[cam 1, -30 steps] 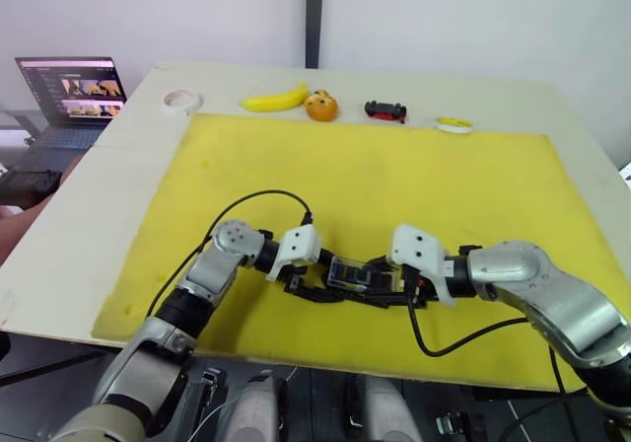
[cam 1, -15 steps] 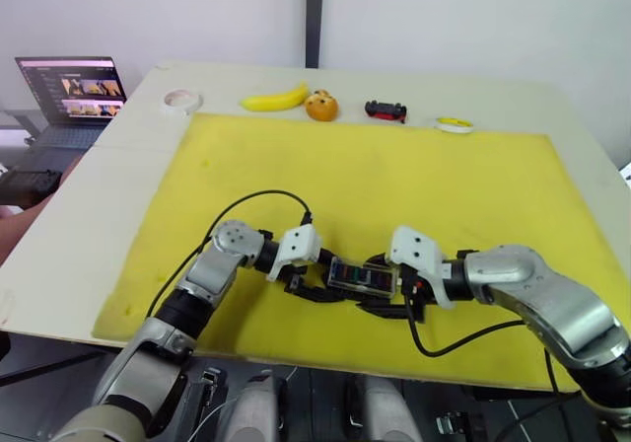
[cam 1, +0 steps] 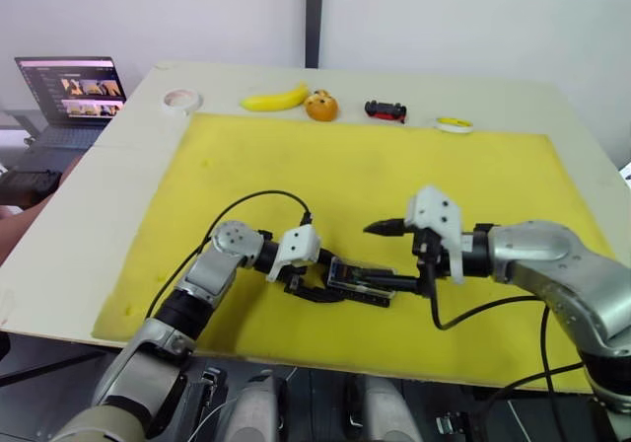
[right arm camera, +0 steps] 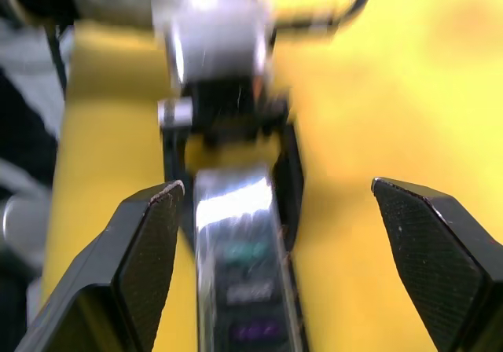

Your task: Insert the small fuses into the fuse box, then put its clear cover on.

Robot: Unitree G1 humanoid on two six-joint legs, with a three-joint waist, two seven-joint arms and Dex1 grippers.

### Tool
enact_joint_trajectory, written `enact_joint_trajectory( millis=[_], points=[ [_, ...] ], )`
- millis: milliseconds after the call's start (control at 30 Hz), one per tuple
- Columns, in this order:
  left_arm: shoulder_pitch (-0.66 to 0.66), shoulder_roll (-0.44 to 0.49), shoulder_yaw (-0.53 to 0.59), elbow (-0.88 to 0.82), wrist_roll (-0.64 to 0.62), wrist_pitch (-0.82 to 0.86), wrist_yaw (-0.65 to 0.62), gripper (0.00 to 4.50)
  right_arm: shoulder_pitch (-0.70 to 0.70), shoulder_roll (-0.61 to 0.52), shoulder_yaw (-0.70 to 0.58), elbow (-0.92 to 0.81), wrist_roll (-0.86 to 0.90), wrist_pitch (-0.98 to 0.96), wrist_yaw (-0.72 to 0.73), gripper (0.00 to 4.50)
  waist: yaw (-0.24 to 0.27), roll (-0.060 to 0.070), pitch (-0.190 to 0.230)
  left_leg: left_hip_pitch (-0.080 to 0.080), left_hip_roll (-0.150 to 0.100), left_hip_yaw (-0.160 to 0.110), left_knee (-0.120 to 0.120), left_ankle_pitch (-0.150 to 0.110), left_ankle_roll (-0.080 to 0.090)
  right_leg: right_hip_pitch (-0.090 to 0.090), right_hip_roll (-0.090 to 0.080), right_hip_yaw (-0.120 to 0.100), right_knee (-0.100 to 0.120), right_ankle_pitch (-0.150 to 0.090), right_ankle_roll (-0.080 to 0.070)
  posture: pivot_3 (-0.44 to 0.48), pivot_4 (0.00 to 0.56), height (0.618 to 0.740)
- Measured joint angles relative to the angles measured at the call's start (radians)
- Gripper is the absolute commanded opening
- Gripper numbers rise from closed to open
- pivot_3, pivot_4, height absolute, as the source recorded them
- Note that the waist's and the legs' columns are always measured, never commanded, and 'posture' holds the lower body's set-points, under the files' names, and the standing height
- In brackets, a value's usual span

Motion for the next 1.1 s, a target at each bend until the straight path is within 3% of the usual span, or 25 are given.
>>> enact_joint_trajectory(
  millis=[200, 233, 833, 1100],
  points=[
    [0.0, 0.001, 0.001, 0.001, 0.0, 0.0, -0.001, 2.56, 0.119, 0.026, 0.034, 0.003, -0.039, -0.126, 0.006, 0.14, -0.002, 0.0, 0.0, 0.0, 0.0, 0.001, 0.0, 0.0, 0.001, 0.0, 0.0, 0.0, 0.0, 0.0, 0.0, 0.0, 0.15, 0.737],
    [0.0, 0.001, 0.001, 0.001, 0.0, 0.0, -0.001, 2.56, 0.128, 0.031, 0.046, 0.006, -0.049, -0.146, 0.007, 0.03, -0.002, 0.0, 0.0, 0.0, 0.0, 0.0, 0.0, 0.0, 0.001, 0.0, 0.0, 0.0, 0.0, 0.0, 0.0, 0.0, 0.15, 0.737],
    [0.0, 0.001, 0.0, -0.002, 0.0, 0.011, -0.001, 2.56, 0.141, 0.04, 0.085, 0.085, -0.103, -0.236, 0.044, 0.03, -0.001, 0.0, 0.0, 0.0, 0.0, 0.001, 0.0, 0.0, 0.001, 0.0, 0.0, 0.0, 0.0, 0.0, 0.0, 0.0, 0.15, 0.737],
    [0.006, 0.001, -0.003, -0.005, 0.008, 0.026, 0.006, 2.56, 0.159, 0.012, 0.205, 0.142, -0.224, -0.34, 0.073, 0.03, -0.003, -0.001, -0.012, 0.002, -0.001, 0.001, 0.0, -0.001, 0.001, 0.002, 0.001, 0.0, 0.0, 0.0, 0.0, 0.0, 0.15, 0.737]
  ],
)
